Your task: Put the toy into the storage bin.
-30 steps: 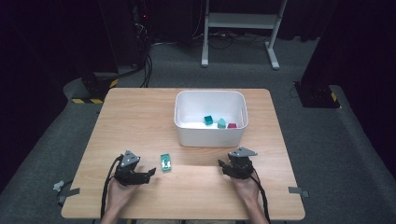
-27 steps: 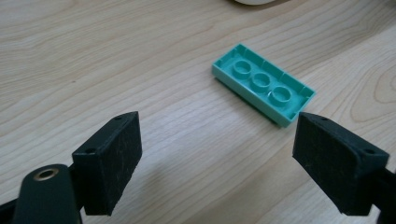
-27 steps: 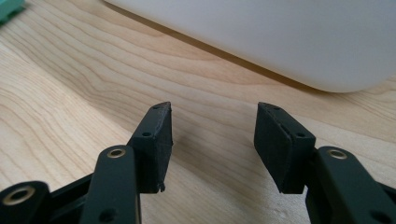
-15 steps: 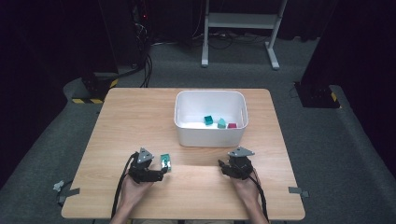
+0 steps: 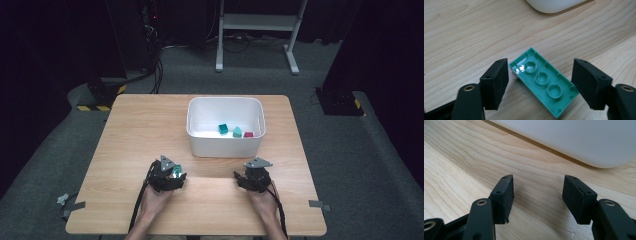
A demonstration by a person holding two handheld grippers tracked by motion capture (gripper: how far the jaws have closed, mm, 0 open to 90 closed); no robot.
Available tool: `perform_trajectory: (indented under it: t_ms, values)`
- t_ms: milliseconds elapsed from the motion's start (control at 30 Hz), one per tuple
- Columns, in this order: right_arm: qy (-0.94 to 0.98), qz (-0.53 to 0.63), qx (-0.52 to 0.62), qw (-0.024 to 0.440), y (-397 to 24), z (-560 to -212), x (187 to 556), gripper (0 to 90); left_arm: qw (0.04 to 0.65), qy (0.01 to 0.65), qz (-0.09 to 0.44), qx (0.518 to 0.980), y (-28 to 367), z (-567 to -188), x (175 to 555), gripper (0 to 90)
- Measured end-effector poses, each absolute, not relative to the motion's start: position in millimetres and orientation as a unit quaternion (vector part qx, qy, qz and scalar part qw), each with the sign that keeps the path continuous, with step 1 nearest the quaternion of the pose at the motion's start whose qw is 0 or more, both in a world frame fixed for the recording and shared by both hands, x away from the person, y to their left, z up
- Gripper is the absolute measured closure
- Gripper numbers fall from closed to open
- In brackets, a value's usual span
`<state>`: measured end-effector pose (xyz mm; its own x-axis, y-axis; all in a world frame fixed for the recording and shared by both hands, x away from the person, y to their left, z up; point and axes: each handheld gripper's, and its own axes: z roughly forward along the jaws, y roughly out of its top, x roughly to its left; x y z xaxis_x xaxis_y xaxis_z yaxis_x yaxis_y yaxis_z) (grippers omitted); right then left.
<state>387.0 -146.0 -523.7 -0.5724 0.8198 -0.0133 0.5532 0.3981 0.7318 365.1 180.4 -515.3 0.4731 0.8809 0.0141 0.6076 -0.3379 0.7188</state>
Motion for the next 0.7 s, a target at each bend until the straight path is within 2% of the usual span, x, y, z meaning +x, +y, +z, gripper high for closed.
perform_trajectory:
  t_ms: [433,700]
  values:
    - [0.815,0.351,0.42,0.19,-146.2,-523.8,387.0,42.3,0.327,0.468,0.209,0.794,184.9,-518.3,365.9,56.2]
    - [0.815,0.351,0.42,0.19,-146.1,-523.8,386.9,42.1,0.328,0.458,0.217,0.797,187.3,-517.8,366.0,58.6]
